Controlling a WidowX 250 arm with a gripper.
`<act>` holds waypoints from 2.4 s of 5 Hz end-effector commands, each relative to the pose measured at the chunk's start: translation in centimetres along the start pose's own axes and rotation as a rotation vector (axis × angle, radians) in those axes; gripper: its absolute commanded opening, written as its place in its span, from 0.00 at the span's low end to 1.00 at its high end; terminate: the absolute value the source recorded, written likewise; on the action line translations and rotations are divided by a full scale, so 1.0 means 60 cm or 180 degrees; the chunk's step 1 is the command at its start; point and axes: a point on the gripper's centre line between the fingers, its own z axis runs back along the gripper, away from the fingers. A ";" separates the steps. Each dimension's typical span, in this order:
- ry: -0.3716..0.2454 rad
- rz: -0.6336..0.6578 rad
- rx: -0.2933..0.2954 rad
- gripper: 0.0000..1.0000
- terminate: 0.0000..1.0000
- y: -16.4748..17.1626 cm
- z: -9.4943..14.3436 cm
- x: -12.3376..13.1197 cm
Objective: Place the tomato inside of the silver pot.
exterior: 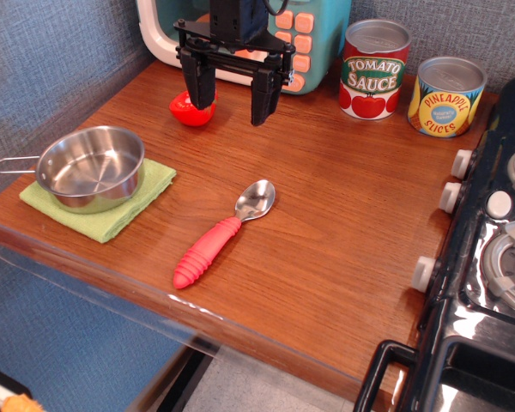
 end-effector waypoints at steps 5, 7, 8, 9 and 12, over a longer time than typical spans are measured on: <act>-0.0553 0.0362 0.0270 1.00 0.00 0.220 -0.005 0.074; -0.0606 0.0555 -0.0058 1.00 0.00 0.204 -0.041 0.118; -0.0699 0.0588 0.0094 1.00 0.00 0.195 -0.009 0.125; -0.0906 0.0858 0.0188 1.00 0.00 0.215 0.041 0.107; -0.0585 0.0798 -0.0153 1.00 0.00 0.175 -0.028 0.115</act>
